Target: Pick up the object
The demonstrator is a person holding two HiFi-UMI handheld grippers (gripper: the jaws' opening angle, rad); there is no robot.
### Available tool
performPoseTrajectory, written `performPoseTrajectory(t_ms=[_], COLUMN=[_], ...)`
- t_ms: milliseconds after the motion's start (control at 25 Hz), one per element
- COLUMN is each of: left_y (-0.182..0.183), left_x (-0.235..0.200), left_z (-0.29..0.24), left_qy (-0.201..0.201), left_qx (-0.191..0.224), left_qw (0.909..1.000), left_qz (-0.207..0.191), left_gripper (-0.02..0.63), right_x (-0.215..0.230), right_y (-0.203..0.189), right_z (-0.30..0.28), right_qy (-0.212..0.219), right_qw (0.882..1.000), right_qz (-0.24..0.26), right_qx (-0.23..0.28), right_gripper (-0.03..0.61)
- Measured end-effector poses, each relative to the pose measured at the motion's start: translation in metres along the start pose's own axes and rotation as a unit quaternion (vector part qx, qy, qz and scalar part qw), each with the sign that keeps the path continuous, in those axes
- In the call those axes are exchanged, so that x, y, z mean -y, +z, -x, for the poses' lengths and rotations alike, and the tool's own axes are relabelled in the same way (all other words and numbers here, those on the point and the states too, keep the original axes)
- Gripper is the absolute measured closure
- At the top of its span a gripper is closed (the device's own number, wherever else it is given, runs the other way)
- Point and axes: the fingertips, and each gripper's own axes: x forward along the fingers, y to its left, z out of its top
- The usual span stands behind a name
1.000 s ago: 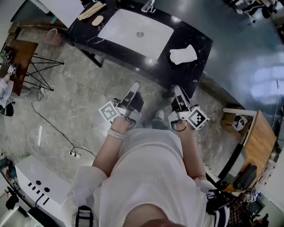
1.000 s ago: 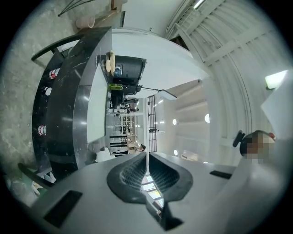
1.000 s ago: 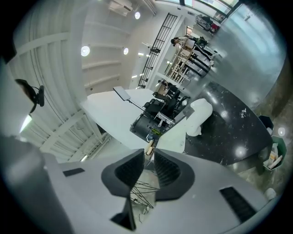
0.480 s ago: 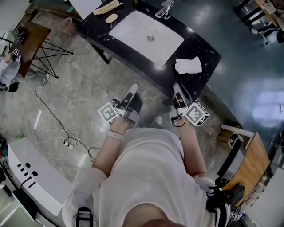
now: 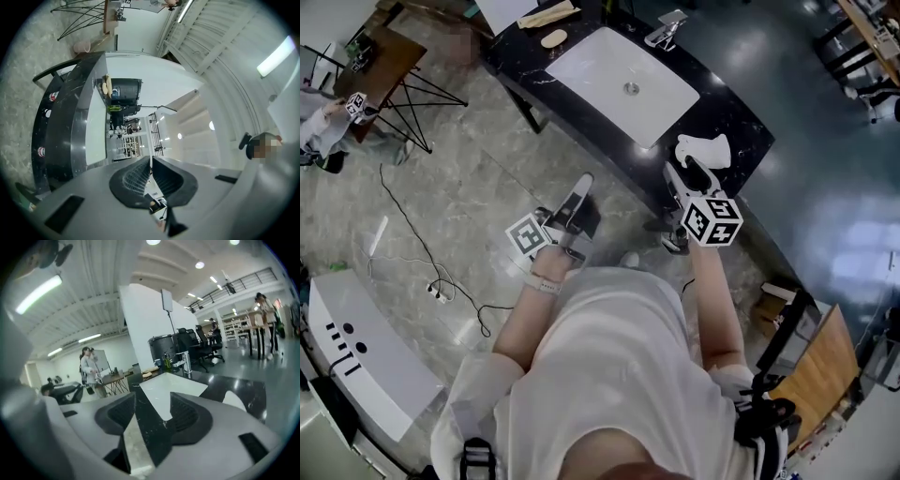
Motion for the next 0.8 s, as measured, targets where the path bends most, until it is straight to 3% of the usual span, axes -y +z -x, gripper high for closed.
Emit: performPoseTrajectory(t_ms=[160, 400, 800], left_y=[0.002, 0.009, 0.012], left_x=[0.000, -0.002, -0.006], left_z=[0.005, 0.015, 0.029], left_qy=[0.007, 0.021, 0.042], left_qx=[0.011, 0.032, 0.046], left_qw=[0.9999, 0.9993, 0.9980], left_qz=[-0.004, -0.008, -0.015], left_gripper=[0.607, 0.606, 0.606], right_x=[0.018, 0.034, 0.055], right_y=[0.005, 0.005, -0.035], right_z=[-0.017, -0.041, -0.063], right_qy=[-0.023, -0.004, 0.068], right_qw=[0.989, 0.957, 0.887], right_qz=[0.135, 0.268, 0.384], right_qx=[-0.047, -0.112, -0.247], right_gripper=[0.337, 0.276, 0.233])
